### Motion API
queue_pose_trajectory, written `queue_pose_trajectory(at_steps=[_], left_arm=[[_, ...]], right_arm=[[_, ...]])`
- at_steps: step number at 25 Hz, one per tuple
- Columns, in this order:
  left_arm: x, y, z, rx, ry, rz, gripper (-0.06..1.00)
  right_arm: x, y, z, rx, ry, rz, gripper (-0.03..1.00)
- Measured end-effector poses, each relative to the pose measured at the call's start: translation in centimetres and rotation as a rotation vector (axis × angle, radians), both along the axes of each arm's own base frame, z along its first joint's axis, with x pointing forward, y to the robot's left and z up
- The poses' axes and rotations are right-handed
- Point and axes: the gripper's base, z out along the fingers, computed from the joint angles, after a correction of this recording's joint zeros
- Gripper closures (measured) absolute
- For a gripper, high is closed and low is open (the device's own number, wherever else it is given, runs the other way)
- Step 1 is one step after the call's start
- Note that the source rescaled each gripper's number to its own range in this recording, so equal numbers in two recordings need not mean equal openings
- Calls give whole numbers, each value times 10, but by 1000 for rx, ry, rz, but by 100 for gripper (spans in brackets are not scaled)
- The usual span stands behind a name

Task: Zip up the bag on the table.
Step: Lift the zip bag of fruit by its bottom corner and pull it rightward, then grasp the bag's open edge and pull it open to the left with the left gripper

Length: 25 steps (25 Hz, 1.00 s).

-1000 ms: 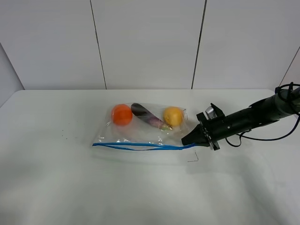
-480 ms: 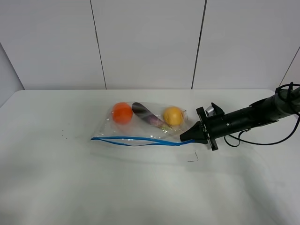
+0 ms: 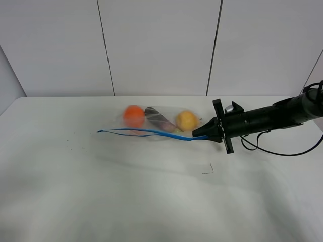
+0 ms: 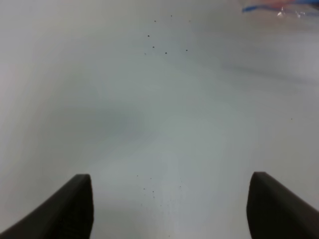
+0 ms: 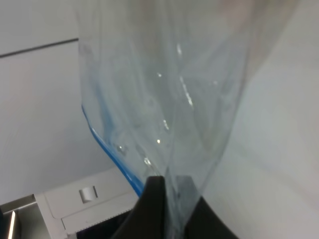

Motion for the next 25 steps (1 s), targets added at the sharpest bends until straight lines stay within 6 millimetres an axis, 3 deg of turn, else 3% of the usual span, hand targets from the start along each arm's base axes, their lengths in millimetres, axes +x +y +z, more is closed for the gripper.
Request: queue_pose_trajectory(at_steps=[6, 16, 25], left_arm=[[0, 0, 0, 0, 0, 0, -4], [0, 0, 0, 0, 0, 0, -4], [0, 0, 0, 0, 0, 0, -4]], right_arm=[[1, 0, 17, 16, -8, -29, 97], [-3, 29, 21, 48, 2, 6, 97], [-3, 31, 22, 50, 0, 8, 97]])
